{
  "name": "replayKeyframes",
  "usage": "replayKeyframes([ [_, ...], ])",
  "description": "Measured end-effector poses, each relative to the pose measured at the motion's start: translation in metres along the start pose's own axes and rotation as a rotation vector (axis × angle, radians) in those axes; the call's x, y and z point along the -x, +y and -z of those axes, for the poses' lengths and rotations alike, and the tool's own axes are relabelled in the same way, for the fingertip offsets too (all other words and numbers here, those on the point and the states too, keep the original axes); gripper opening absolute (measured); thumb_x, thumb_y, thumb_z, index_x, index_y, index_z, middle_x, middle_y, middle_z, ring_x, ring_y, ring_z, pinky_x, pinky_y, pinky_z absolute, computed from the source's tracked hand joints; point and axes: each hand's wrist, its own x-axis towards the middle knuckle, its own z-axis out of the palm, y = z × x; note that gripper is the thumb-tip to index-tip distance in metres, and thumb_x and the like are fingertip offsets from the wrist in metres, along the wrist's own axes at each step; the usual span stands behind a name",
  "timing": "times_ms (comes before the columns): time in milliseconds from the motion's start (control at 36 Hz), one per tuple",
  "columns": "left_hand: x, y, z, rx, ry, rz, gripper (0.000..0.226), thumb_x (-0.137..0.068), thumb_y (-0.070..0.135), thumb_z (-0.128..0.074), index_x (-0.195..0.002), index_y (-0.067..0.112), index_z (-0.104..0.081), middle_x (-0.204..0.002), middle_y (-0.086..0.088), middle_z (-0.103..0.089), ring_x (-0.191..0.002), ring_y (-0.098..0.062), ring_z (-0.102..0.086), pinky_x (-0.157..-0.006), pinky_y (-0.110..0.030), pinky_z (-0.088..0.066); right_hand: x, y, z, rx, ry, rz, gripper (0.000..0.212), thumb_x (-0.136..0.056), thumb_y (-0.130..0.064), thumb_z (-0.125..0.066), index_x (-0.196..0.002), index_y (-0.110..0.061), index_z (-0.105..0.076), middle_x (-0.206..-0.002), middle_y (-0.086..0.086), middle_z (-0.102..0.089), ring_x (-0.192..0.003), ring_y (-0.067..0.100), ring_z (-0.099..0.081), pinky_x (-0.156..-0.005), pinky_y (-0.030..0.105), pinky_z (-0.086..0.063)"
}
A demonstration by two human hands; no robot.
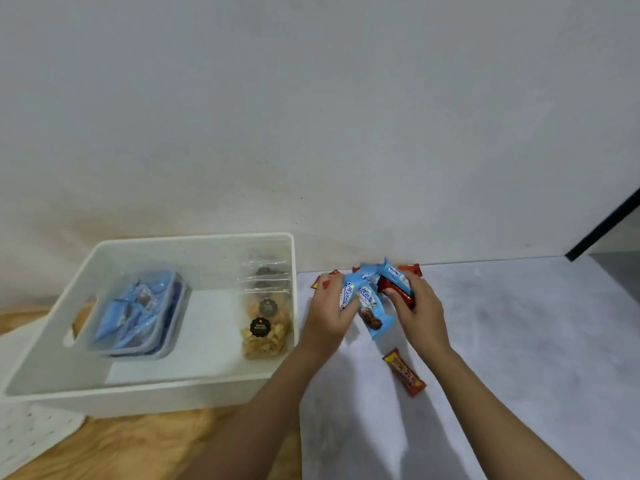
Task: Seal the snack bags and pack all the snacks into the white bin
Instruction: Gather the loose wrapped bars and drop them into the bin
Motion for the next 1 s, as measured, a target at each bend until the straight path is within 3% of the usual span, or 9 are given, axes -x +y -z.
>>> replayKeyframes([
  [83, -0.002, 0.009, 0.036, -0.015, 0.025, -0.073, 0.023, -0.091, 0.025, -0.051, -0.112, 0.015, -0.054, -0.1, -0.002, -0.047, -0.09, 0.012, -0.043, -0.078, -0.003, -0.034, -0.008, -0.038, -0.01, -0.054, -0.024, 0.073, 0.029, -0.089, -0.023, -0.059, -0.117, -0.02, -0.056, -0.105, -0.003, -0.061, -0.096, 0.009, -0.055, -0.078, 0.015, -0.042],
  [194, -0.007, 0.003, 0.094, -0.028, 0.129, -0.023, 0.02, -0.093, 0.021, -0.05, -0.113, 0.019, -0.052, -0.104, 0.001, -0.043, -0.09, 0.016, -0.042, -0.076, 0.0, -0.032, -0.015, -0.086, -0.034, -0.095, -0.094, 0.167, 0.031, -0.089, -0.029, -0.06, -0.118, -0.02, -0.056, -0.103, 0.0, -0.061, -0.093, 0.012, -0.056, -0.079, 0.022, -0.045],
  [278, -0.002, -0.014, 0.141, -0.089, 0.174, 0.011, 0.021, -0.094, 0.021, -0.05, -0.115, 0.017, -0.051, -0.102, -0.001, -0.042, -0.088, 0.01, -0.044, -0.071, -0.006, -0.032, -0.015, -0.122, -0.056, -0.087, -0.2, 0.234, 0.032, -0.088, -0.027, -0.061, -0.118, -0.021, -0.055, -0.104, -0.004, -0.06, -0.091, 0.01, -0.055, -0.075, 0.01, -0.039],
  [389, 0.015, -0.05, 0.187, -0.196, 0.196, 0.123, 0.026, -0.094, 0.02, -0.05, -0.118, 0.013, -0.049, -0.101, -0.003, -0.04, -0.089, -0.012, -0.045, -0.068, -0.014, -0.029, -0.008, -0.158, -0.091, -0.049, -0.383, 0.307, 0.036, -0.088, -0.03, -0.06, -0.123, -0.024, -0.052, -0.109, -0.006, -0.057, -0.096, 0.01, -0.054, -0.082, 0.023, -0.042],
  [472, 0.029, -0.074, 0.208, -0.244, 0.194, 0.216, 0.029, -0.093, 0.022, -0.051, -0.12, 0.014, -0.049, -0.105, -0.005, -0.043, -0.097, -0.02, -0.047, -0.075, -0.024, -0.032, 0.001, -0.17, -0.12, 0.016, -0.477, 0.323, 0.039, -0.089, -0.032, -0.058, -0.126, -0.025, -0.049, -0.115, -0.005, -0.056, -0.101, 0.012, -0.053, -0.086, 0.027, -0.042],
  [611, 0.042, -0.1, 0.232, -0.322, 0.163, 0.311, 0.028, -0.092, 0.022, -0.051, -0.118, 0.01, -0.047, -0.113, -0.01, -0.045, -0.107, -0.026, -0.046, -0.079, -0.029, -0.034, 0.019, -0.172, -0.162, 0.064, -0.594, 0.311, 0.037, -0.089, -0.032, -0.059, -0.125, -0.025, -0.051, -0.115, -0.003, -0.057, -0.105, 0.016, -0.053, -0.086, 0.029, -0.042],
  [778, 0.046, -0.117, 0.25, -0.387, 0.077, 0.353, 0.041, -0.095, 0.021, -0.047, -0.132, 0.007, -0.039, -0.131, -0.014, -0.041, -0.124, -0.028, -0.037, -0.094, -0.03, -0.031, 0.028, -0.175, -0.189, 0.103, -0.596, 0.271, 0.032, -0.087, -0.035, -0.058, -0.118, -0.032, -0.052, -0.108, -0.007, -0.057, -0.098, 0.014, -0.055, -0.082, 0.031, -0.045],
  [917, 0.044, -0.128, 0.255, -0.389, 0.019, 0.33, 0.05, -0.093, 0.027, -0.051, -0.139, 0.016, -0.035, -0.137, -0.011, -0.038, -0.13, -0.025, -0.032, -0.104, -0.03, -0.028, 0.03, -0.182, -0.201, 0.12, -0.626, 0.172, 0.055, -0.089, -0.025, -0.059, -0.138, -0.031, -0.037, -0.13, 0.001, -0.05, -0.118, 0.017, -0.048, -0.095, 0.03, -0.039],
  [1000, 0.04, -0.134, 0.258, -0.484, -0.091, 0.352, 0.066, -0.09, 0.04, -0.052, -0.146, 0.027, -0.02, -0.153, -0.006, -0.02, -0.141, -0.025, -0.016, -0.113, -0.044, -0.021, 0.03, -0.184, -0.201, 0.108, -0.669, 0.106, 0.066, -0.089, -0.022, -0.059, -0.143, -0.036, -0.024, -0.141, 0.002, -0.043, -0.126, 0.016, -0.043, -0.104, 0.033, -0.039],
])
